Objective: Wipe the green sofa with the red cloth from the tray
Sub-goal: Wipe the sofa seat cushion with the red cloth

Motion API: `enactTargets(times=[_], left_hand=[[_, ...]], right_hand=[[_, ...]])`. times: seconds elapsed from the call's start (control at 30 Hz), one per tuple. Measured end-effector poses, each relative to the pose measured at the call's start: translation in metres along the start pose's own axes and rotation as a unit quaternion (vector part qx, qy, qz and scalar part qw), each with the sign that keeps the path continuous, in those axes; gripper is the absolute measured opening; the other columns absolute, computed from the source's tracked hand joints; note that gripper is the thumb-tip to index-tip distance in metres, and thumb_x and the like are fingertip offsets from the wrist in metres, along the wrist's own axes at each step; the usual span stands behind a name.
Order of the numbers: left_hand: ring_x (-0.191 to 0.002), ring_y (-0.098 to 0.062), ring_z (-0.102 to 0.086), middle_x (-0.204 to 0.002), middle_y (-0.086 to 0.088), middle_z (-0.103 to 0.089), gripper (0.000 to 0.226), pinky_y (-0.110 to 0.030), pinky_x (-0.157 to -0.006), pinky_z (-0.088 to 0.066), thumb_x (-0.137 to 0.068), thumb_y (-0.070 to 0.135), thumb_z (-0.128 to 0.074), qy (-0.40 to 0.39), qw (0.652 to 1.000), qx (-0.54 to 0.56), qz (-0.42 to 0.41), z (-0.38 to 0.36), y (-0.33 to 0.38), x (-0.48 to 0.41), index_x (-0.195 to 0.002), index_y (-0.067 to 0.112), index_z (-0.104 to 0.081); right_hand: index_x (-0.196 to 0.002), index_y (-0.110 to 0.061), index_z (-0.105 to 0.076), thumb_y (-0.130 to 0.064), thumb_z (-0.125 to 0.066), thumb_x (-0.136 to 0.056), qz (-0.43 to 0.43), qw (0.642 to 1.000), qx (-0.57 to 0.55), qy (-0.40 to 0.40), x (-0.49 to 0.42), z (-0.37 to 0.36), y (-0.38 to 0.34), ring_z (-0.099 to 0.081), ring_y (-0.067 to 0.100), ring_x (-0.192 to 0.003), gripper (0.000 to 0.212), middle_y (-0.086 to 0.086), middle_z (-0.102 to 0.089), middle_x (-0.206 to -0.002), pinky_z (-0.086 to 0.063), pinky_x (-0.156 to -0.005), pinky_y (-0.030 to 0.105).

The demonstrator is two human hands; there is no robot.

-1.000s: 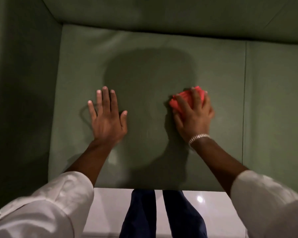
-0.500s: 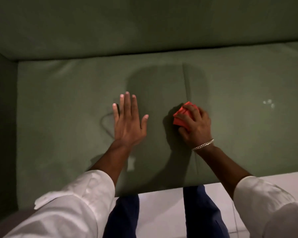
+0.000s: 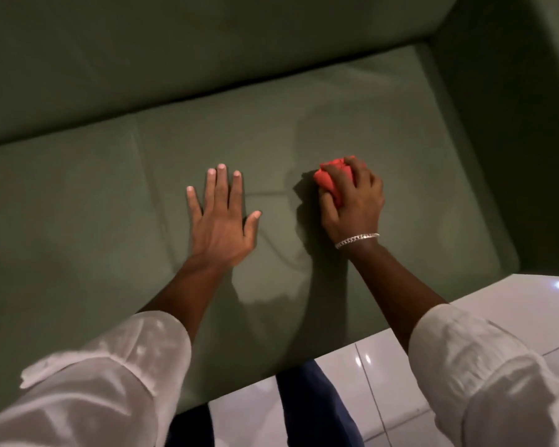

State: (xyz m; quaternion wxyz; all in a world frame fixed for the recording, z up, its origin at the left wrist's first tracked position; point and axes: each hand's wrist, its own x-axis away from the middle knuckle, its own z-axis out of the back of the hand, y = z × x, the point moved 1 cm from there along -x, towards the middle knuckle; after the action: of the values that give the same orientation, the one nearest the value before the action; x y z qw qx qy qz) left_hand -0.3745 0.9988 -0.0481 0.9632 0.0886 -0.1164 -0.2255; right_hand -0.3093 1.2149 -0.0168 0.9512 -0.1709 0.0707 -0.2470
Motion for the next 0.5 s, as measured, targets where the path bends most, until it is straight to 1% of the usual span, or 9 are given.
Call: enactTargets(times=[0.1, 0.13, 0.2, 0.23, 0.3, 0.4, 0.43, 0.47, 0.5], left_hand=[[-0.153, -0.032, -0.006, -0.166, -0.015, -0.009, 0.075, -0.067, -0.118, -0.005, -0.093, 0.051, -0.032, 0.018, 0.999, -0.031, 0.014, -0.011, 0.004, -0.009, -0.155, 0.014, -0.013], [-0.153, -0.032, -0.006, -0.166, -0.015, -0.009, 0.075, -0.068, -0.117, -0.006, -0.093, 0.051, -0.032, 0.02, 0.999, -0.036, 0.016, -0.011, 0.002, -0.009, -0.155, 0.014, -0.013], [-0.153, -0.032, -0.005, -0.166, -0.015, -0.008, 0.076, -0.068, -0.117, -0.006, -0.093, 0.052, -0.031, 0.014, 0.999, -0.046, 0.012, -0.011, 0.004, -0.009, -0.155, 0.013, -0.011], [-0.154, -0.032, -0.004, -0.166, -0.015, -0.006, 0.077, -0.068, -0.117, -0.006, -0.094, 0.053, -0.03, 0.01, 0.999, -0.047, 0.011, -0.01, 0.005, -0.008, -0.155, 0.013, -0.009], [-0.154, -0.032, -0.001, -0.166, -0.015, -0.002, 0.077, -0.068, -0.117, -0.005, -0.094, 0.054, -0.026, 0.002, 0.999, -0.052, 0.014, -0.008, 0.006, -0.009, -0.156, 0.012, -0.005], [-0.154, -0.032, 0.001, -0.166, -0.015, -0.001, 0.078, -0.068, -0.117, -0.004, -0.095, 0.056, -0.024, 0.001, 0.998, -0.059, 0.014, -0.011, 0.005, -0.01, -0.156, 0.012, -0.002], [-0.154, -0.032, 0.0, -0.166, -0.015, -0.002, 0.078, -0.068, -0.117, -0.004, -0.094, 0.056, -0.024, 0.002, 0.998, -0.062, 0.015, -0.011, 0.004, -0.01, -0.156, 0.012, -0.003], [-0.154, -0.033, -0.001, -0.166, -0.016, -0.003, 0.079, -0.068, -0.117, -0.005, -0.094, 0.056, -0.025, 0.003, 0.998, -0.063, 0.015, -0.012, 0.003, -0.01, -0.156, 0.011, -0.004], [-0.154, -0.033, -0.002, -0.166, -0.016, -0.004, 0.079, -0.068, -0.117, -0.005, -0.094, 0.056, -0.026, 0.004, 0.998, -0.063, 0.014, -0.011, 0.004, -0.009, -0.155, 0.011, -0.005]], right_hand=[[-0.133, -0.044, -0.05, -0.058, -0.047, -0.088, 0.059, 0.995, 0.056, -0.052, -0.003, -0.016, 0.0, -0.034, 0.041, -0.139, 0.048, 0.001, -0.041, -0.153, -0.034, -0.101, 0.053], [-0.136, -0.045, -0.047, -0.061, -0.045, -0.088, 0.083, 0.991, 0.077, -0.067, 0.003, -0.021, 0.001, -0.029, 0.042, -0.143, 0.05, 0.001, -0.038, -0.156, -0.031, -0.103, 0.055], [-0.14, -0.045, -0.043, -0.061, -0.043, -0.089, 0.109, 0.985, 0.115, -0.068, 0.021, -0.021, 0.018, -0.027, 0.042, -0.144, 0.053, 0.001, -0.036, -0.158, -0.031, -0.105, 0.057], [-0.14, -0.044, -0.042, -0.06, -0.044, -0.089, 0.11, 0.982, 0.136, -0.063, 0.03, -0.018, 0.028, -0.029, 0.042, -0.144, 0.054, 0.002, -0.036, -0.158, -0.033, -0.105, 0.057], [-0.14, -0.042, -0.043, -0.058, -0.045, -0.089, 0.07, 0.985, 0.147, -0.06, 0.035, -0.009, 0.046, -0.031, 0.044, -0.142, 0.054, 0.004, -0.037, -0.157, -0.036, -0.103, 0.058], [-0.138, -0.044, -0.043, -0.057, -0.042, -0.089, -0.027, 0.993, 0.11, -0.043, 0.003, -0.011, 0.038, -0.03, 0.046, -0.141, 0.051, 0.005, -0.036, -0.157, -0.035, -0.101, 0.059], [-0.138, -0.044, -0.043, -0.057, -0.042, -0.089, -0.036, 0.994, 0.091, -0.049, -0.01, -0.015, 0.027, -0.028, 0.046, -0.142, 0.051, 0.005, -0.035, -0.157, -0.033, -0.101, 0.059], [-0.138, -0.044, -0.043, -0.057, -0.042, -0.089, -0.016, 0.995, 0.084, -0.059, -0.017, -0.02, 0.016, -0.028, 0.046, -0.142, 0.051, 0.005, -0.035, -0.158, -0.033, -0.101, 0.06], [-0.138, -0.044, -0.042, -0.057, -0.042, -0.089, 0.032, 0.993, 0.09, -0.069, -0.017, -0.024, 0.008, -0.028, 0.047, -0.143, 0.051, 0.005, -0.035, -0.158, -0.032, -0.102, 0.06]])
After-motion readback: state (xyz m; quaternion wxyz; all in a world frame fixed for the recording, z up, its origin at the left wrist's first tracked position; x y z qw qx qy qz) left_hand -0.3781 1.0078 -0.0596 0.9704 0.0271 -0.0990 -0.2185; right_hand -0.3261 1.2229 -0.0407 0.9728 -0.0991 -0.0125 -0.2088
